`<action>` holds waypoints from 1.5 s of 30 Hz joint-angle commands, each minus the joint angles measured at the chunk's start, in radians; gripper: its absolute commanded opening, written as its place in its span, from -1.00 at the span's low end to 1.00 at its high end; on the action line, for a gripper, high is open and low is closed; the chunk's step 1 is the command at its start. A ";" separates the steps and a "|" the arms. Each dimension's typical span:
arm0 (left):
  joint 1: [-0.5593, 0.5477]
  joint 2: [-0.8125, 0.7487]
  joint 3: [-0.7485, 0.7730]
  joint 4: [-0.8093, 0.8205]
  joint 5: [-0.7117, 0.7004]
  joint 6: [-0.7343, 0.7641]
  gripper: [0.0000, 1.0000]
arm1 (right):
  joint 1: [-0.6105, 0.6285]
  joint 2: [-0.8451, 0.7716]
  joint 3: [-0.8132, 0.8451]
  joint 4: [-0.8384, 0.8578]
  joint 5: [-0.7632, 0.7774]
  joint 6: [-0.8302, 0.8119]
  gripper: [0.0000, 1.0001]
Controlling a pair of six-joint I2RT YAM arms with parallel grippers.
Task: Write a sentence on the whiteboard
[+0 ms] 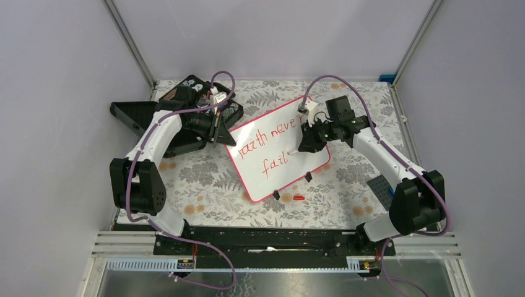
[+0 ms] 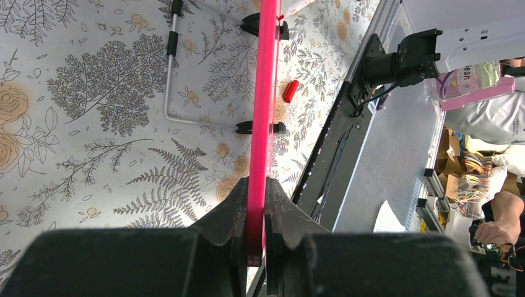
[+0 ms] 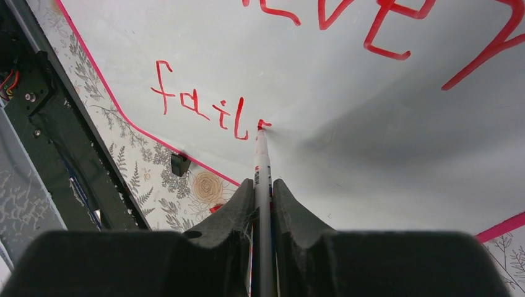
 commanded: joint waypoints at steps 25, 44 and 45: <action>-0.013 0.000 0.001 0.035 -0.082 0.039 -1.00 | -0.009 -0.058 -0.060 -0.003 0.085 -0.060 -1.00; -0.014 0.000 0.000 0.035 -0.077 0.041 -1.00 | 0.052 -0.067 -0.023 -0.017 0.030 -0.025 -1.00; -0.015 0.000 0.000 0.035 -0.077 0.041 -1.00 | 0.049 -0.072 -0.021 -0.024 0.029 -0.027 -1.00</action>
